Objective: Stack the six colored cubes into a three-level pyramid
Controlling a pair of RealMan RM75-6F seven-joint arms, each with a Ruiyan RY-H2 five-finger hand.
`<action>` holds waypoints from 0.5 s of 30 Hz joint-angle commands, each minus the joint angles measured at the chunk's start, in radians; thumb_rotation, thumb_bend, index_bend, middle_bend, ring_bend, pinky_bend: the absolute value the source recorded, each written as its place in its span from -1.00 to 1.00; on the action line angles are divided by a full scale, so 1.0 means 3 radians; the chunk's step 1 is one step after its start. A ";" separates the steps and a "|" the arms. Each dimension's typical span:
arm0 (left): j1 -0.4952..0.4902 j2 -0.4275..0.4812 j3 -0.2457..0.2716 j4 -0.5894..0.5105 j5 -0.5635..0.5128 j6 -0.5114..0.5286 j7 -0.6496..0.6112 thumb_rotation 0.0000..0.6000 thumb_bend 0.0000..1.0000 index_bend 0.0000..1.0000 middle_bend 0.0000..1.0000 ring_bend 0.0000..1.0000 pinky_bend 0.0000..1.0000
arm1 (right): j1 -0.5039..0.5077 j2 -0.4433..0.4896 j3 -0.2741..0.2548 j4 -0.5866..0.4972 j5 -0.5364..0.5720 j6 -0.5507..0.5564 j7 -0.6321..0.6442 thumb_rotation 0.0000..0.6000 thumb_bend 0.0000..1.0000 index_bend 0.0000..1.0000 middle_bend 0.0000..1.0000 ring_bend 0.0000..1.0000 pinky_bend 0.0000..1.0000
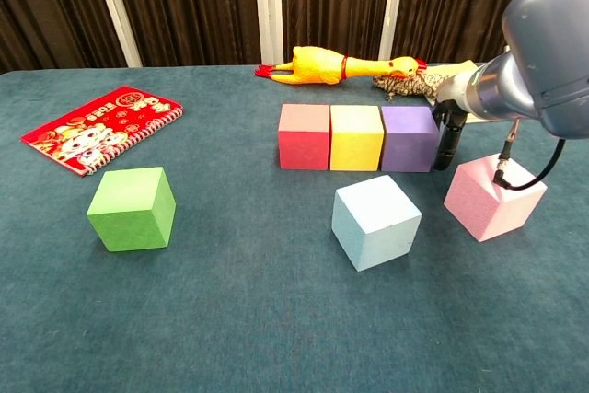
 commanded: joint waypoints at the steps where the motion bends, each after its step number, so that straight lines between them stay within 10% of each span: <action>1: 0.0000 -0.0001 -0.0001 0.0002 -0.0003 -0.0002 -0.0001 1.00 -0.68 -0.73 -1.00 -0.94 -0.86 | 0.0006 -0.0008 0.0002 -0.0003 -0.0006 0.0003 -0.0008 1.00 -0.50 -0.29 -0.68 -0.98 -1.00; 15: 0.0003 0.0007 -0.0007 0.0003 -0.0012 -0.0008 -0.0018 1.00 -0.68 -0.73 -1.00 -0.94 -0.86 | 0.0034 -0.0069 0.0046 0.0056 0.0038 0.0055 -0.0072 1.00 -0.50 -0.29 -0.69 -0.98 -1.00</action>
